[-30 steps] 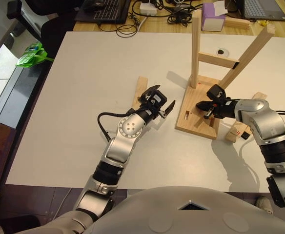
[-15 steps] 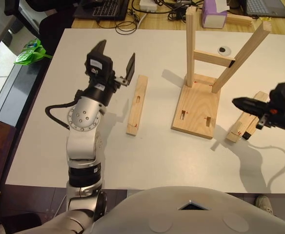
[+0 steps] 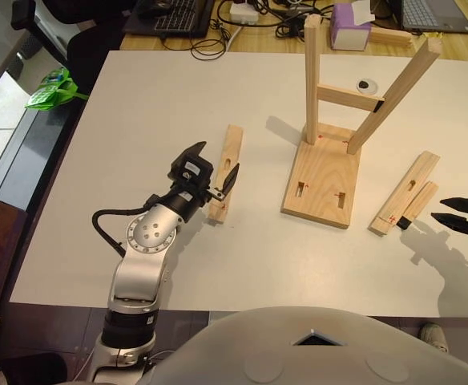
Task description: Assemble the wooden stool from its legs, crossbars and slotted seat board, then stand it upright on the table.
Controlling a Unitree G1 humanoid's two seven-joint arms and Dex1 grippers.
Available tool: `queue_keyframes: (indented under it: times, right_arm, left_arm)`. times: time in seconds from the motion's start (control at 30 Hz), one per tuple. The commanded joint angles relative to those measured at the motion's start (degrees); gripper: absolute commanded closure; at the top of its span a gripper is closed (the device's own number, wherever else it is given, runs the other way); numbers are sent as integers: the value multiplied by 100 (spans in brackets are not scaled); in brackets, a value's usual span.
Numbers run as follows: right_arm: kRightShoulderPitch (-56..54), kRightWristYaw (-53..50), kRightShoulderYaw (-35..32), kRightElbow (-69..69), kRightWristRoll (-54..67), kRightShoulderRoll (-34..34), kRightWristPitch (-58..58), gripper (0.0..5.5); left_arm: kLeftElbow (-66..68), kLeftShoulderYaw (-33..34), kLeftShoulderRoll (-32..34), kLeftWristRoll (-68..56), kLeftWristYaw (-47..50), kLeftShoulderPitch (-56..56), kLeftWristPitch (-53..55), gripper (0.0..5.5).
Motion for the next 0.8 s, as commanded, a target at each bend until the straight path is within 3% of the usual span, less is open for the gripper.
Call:
queue_keyframes:
  times: [0.03, 0.1, 0.2, 0.43, 0.8]
  right_arm:
    - [-78, 67, 361, 934, -995, -763, -1254, 333]
    - [-414, 120, 602, 1231, -1133, -864, -1550, 301]
    - [-768, 219, 658, 1367, -612, -534, -1088, 297]
    - [47, -336, 918, 1528, -546, 451, -937, 297]
    - [-717, -3470, 2021, 2010, -1694, 2216, -679, 297]
  left_arm:
    - [-26, -52, 42, 64, 22, 45, -24, 147]
    - [-4, -23, 41, 70, 47, -4, -28, 147]
    - [51, -45, -10, 126, 125, -66, -61, 147]
    - [152, -196, -104, 162, 214, -57, -143, 147]
    - [285, -287, -141, 167, 185, -256, -173, 147]
